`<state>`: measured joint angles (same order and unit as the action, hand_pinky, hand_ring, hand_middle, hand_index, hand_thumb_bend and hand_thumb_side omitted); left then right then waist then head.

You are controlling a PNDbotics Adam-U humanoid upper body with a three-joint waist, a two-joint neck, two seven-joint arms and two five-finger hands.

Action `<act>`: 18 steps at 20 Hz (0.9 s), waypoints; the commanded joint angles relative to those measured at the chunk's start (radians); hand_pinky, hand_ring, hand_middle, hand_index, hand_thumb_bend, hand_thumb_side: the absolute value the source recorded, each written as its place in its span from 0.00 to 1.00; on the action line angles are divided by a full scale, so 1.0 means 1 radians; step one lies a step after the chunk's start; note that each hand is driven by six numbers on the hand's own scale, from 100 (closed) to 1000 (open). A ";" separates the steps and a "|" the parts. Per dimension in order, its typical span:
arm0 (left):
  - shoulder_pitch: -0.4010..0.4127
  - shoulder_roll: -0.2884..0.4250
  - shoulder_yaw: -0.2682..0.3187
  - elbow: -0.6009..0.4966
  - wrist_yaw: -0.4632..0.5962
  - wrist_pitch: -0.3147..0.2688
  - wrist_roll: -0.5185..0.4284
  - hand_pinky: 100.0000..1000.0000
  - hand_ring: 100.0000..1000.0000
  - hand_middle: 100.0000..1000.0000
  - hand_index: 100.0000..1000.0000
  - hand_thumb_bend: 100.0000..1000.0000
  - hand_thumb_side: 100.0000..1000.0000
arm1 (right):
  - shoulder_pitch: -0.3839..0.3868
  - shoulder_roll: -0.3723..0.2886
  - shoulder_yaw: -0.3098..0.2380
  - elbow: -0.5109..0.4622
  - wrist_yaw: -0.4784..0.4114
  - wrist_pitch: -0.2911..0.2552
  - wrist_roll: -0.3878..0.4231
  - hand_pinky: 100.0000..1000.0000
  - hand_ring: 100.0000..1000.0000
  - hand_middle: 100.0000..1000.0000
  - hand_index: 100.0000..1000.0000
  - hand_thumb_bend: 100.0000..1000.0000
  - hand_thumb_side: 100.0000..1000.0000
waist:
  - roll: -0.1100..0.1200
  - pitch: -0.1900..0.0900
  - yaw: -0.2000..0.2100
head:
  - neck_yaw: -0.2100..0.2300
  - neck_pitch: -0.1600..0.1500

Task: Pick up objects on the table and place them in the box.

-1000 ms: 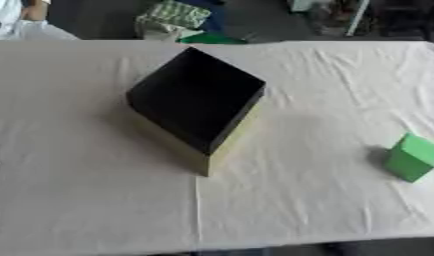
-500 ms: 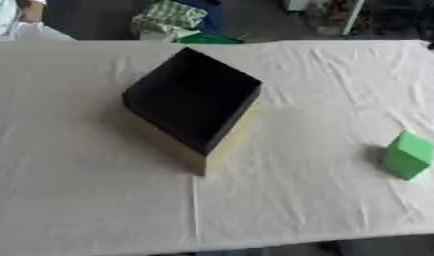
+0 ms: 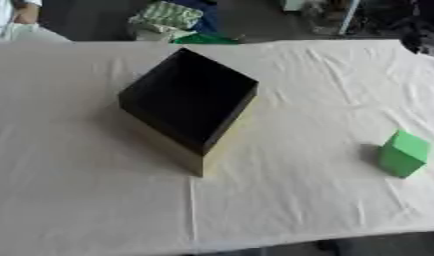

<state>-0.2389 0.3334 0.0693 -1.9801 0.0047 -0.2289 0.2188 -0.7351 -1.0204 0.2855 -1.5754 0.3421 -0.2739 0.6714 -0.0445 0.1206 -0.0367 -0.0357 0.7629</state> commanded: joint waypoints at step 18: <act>-0.010 0.009 -0.003 -0.020 0.011 0.007 -0.018 0.63 0.72 0.65 0.74 0.04 0.84 | 0.128 -0.058 0.021 0.053 0.054 0.091 -0.052 0.95 0.95 0.89 0.92 0.19 0.97 | 0.003 -0.005 -0.003 | -0.005 -0.005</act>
<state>-0.2384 0.3327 0.0640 -1.9801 0.0114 -0.2218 0.2049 -0.5978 -1.0291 0.3210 -1.5223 0.3871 -0.1968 0.6263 -0.0435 0.1252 -0.0381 -0.0387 0.7628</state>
